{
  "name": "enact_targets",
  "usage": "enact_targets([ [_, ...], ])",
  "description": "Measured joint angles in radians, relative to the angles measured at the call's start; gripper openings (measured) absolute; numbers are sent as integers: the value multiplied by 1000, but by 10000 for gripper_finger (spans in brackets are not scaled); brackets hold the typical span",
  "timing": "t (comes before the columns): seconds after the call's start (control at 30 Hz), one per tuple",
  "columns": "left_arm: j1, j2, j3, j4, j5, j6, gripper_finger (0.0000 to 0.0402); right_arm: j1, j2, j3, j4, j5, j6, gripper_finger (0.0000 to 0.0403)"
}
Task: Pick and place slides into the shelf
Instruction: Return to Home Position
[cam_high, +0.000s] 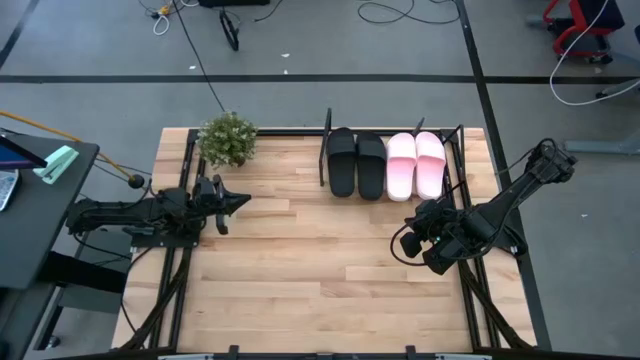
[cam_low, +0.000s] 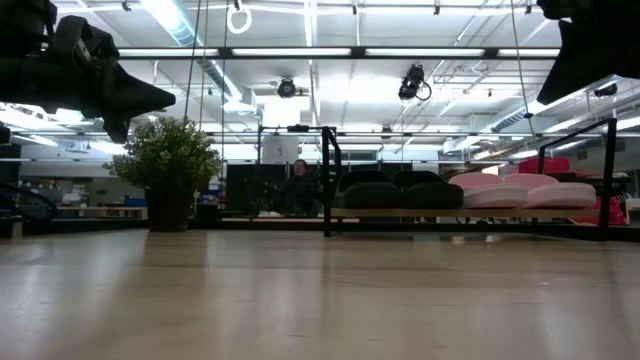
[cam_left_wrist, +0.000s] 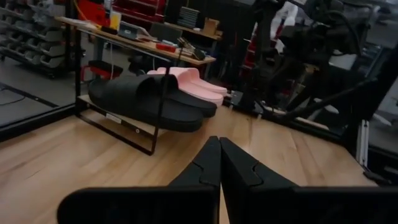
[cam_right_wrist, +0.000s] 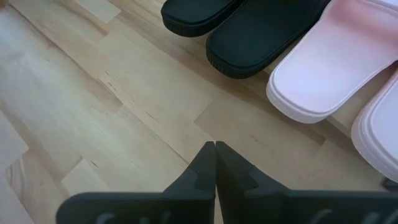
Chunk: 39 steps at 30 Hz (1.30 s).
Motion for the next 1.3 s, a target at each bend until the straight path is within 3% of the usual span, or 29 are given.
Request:
enact_targets([
  [0.57, 0, 0, 0, -50, 251, 160, 7, 0, 0, 0, 0, 0, 19, 8],
  [0.97, -1, 6, -1, -50, 257, 216, 7, 4, 0, 0, 1, -41, 44, 8],
  [1.13, -1, 6, -1, -31, 256, 220, 37, 47, -6, -17, 4, 75, 48, 4],
  [1.3, -1, 6, -2, 2, 263, 220, 57, 101, -74, -189, 92, 214, 157, 2],
])
